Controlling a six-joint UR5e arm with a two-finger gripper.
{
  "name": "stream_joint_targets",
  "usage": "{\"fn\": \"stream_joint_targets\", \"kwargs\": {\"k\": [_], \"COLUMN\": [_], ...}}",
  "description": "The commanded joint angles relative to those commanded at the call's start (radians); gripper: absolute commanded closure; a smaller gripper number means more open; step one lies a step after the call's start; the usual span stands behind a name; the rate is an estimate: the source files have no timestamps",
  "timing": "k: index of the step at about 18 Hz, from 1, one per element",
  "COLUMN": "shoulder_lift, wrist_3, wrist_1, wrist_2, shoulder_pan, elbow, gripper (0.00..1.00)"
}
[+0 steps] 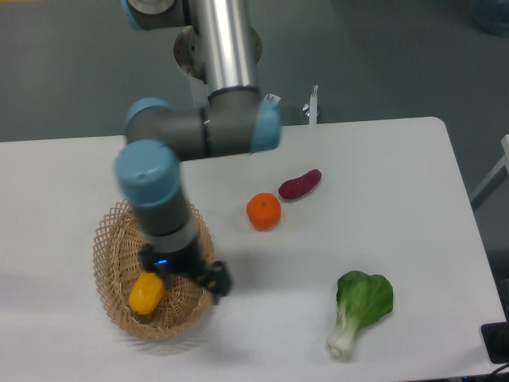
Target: Place the mango in the basket
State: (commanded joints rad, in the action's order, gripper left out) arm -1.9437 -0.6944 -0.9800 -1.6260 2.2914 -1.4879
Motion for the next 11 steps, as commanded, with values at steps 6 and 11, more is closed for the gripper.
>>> {"fn": "stream_joint_targets", "kwargs": {"k": [6,11], "shoulder_lift": [0.046,0.057], "wrist_3": [-0.212,-0.332], "wrist_1": [-0.071,-0.092], "wrist_2": [0.015,0.061], "shoulder_pan": [0.170,0.252], "elbow": [-0.003,-0.009], "gripper": [0.00,0.00]}}
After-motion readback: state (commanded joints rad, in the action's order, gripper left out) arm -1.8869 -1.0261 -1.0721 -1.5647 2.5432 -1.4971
